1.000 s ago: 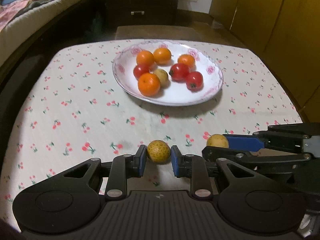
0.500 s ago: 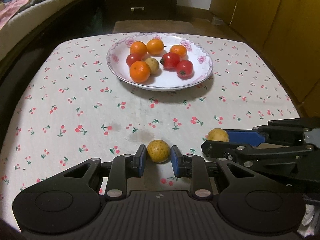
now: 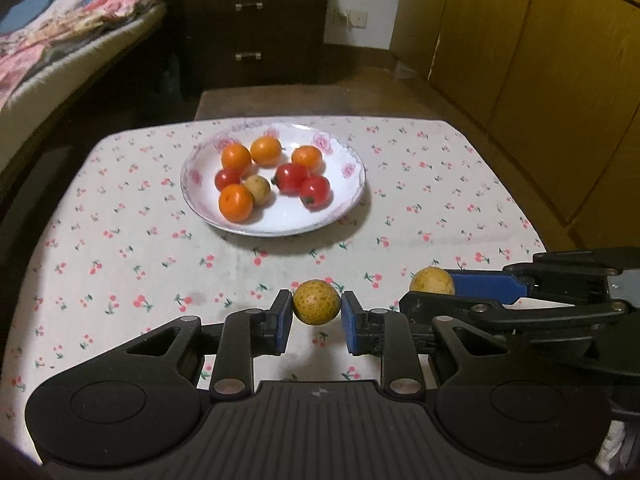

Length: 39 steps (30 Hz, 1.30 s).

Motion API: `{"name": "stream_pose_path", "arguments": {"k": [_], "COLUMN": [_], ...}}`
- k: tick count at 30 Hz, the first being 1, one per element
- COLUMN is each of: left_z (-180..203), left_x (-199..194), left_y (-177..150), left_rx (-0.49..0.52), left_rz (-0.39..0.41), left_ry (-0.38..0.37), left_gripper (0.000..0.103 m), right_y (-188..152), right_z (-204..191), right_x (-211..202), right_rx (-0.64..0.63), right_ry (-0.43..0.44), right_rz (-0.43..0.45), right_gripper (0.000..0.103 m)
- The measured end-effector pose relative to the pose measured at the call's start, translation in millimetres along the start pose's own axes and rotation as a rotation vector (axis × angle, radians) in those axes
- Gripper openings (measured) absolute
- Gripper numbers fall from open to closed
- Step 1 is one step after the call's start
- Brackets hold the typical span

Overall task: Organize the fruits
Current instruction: 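Carry both held pears over the white plate and lower them onto it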

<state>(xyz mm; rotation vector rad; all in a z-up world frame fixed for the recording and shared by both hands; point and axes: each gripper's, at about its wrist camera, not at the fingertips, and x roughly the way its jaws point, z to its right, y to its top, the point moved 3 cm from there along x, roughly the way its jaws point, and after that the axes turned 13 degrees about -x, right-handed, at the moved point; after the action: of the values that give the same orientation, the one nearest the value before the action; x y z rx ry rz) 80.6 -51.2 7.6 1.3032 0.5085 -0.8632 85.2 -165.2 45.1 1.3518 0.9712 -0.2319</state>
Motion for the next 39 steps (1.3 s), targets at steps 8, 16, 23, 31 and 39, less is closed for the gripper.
{"name": "stream_pose_path", "arguments": {"k": [8, 16, 23, 31, 39], "left_z": [-15.7, -23.3, -27.8, -31.4, -34.7], "left_x": [9.8, 29.5, 41.7, 60.7, 70.8], "left_y": [14.8, 39.9, 62.3, 70.7, 73.7], "left_rx": [0.000, -0.025, -0.040, -0.053, -0.066], "left_rz": [-0.003, 0.002, 0.024, 0.007, -0.002], "left_ry": [0.010, -0.016, -0.021, -0.014, -0.004], "left_gripper": [0.033, 0.033, 0.033, 0.033, 0.033], "right_y": [12.9, 32.2, 52.2, 57.3, 60.1], "right_z": [-3.4, 13.3, 25.0, 35.8, 40.6], "right_x": [16.8, 38.6, 54.6, 71.6, 80.4], "right_rx": [0.013, 0.054, 0.062, 0.063, 0.048], "right_ry": [0.013, 0.031, 0.035, 0.025, 0.025], "right_rz": [0.020, 0.032, 0.054, 0.032, 0.020], "right_gripper": [0.054, 0.054, 0.054, 0.055, 0.054]}}
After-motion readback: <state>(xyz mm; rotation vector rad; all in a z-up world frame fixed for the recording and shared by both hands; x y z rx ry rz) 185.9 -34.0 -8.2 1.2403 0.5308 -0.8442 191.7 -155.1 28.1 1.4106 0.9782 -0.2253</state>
